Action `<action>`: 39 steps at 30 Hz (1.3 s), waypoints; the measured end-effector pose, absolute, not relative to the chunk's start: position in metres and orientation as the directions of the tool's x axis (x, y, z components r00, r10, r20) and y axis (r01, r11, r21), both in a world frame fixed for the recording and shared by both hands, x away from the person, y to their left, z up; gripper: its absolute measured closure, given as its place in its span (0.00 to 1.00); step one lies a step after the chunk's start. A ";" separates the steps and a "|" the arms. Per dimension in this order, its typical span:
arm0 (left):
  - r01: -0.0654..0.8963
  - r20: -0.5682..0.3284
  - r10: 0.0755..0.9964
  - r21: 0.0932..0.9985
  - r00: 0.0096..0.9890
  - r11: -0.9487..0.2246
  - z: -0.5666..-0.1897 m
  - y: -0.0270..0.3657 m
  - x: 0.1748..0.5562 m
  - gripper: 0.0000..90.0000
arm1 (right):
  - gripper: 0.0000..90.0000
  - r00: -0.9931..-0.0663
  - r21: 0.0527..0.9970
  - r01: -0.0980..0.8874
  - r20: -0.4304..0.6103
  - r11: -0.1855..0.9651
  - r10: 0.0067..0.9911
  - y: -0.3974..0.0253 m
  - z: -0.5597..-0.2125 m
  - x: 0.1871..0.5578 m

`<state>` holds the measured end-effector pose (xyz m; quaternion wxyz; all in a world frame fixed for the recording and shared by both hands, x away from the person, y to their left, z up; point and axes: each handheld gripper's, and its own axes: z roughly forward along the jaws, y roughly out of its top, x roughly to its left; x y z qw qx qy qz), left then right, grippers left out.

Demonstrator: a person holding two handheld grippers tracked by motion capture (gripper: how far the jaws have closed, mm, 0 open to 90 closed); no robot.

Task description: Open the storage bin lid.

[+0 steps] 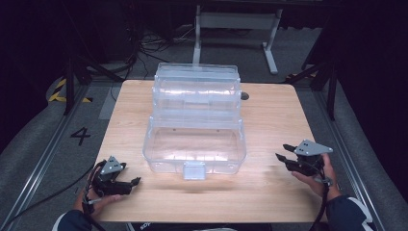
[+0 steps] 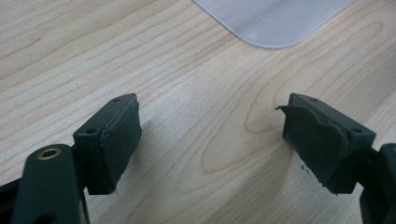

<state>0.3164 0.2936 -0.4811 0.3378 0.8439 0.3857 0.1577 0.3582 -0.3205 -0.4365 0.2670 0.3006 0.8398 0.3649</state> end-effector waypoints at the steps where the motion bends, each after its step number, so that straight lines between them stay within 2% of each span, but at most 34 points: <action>1: 0.544 0.006 0.757 0.692 0.653 -0.474 -0.481 0.294 0.316 0.22 | 0.55 -0.680 0.769 0.316 -0.226 0.556 0.698 -0.322 -0.440 0.356; 12: 0.544 0.005 0.758 0.692 0.653 -0.474 -0.481 0.294 0.316 0.22 | 0.43 -0.691 0.751 0.388 -0.147 0.535 0.707 -0.342 -0.473 0.338; 24: 0.560 -0.014 0.765 0.690 0.644 -0.459 -0.481 0.293 0.316 0.22 | 0.36 -0.653 0.766 0.452 -0.064 0.457 0.754 -0.361 -0.485 0.331; 26: 0.544 0.006 0.759 0.693 0.651 -0.473 -0.481 0.294 0.318 0.22 | 0.34 -0.651 0.763 0.461 -0.055 0.453 0.757 -0.361 -0.486 0.331; 30: 0.544 0.008 0.759 0.693 0.651 -0.474 -0.481 0.294 0.317 0.22 | 0.33 -0.645 0.753 0.507 0.010 0.419 0.764 -0.364 -0.486 0.335; 39: 0.552 -0.005 0.759 0.690 0.651 -0.469 -0.481 0.294 0.317 0.22 | 0.32 -0.645 0.753 0.506 0.006 0.421 0.764 -0.364 -0.486 0.335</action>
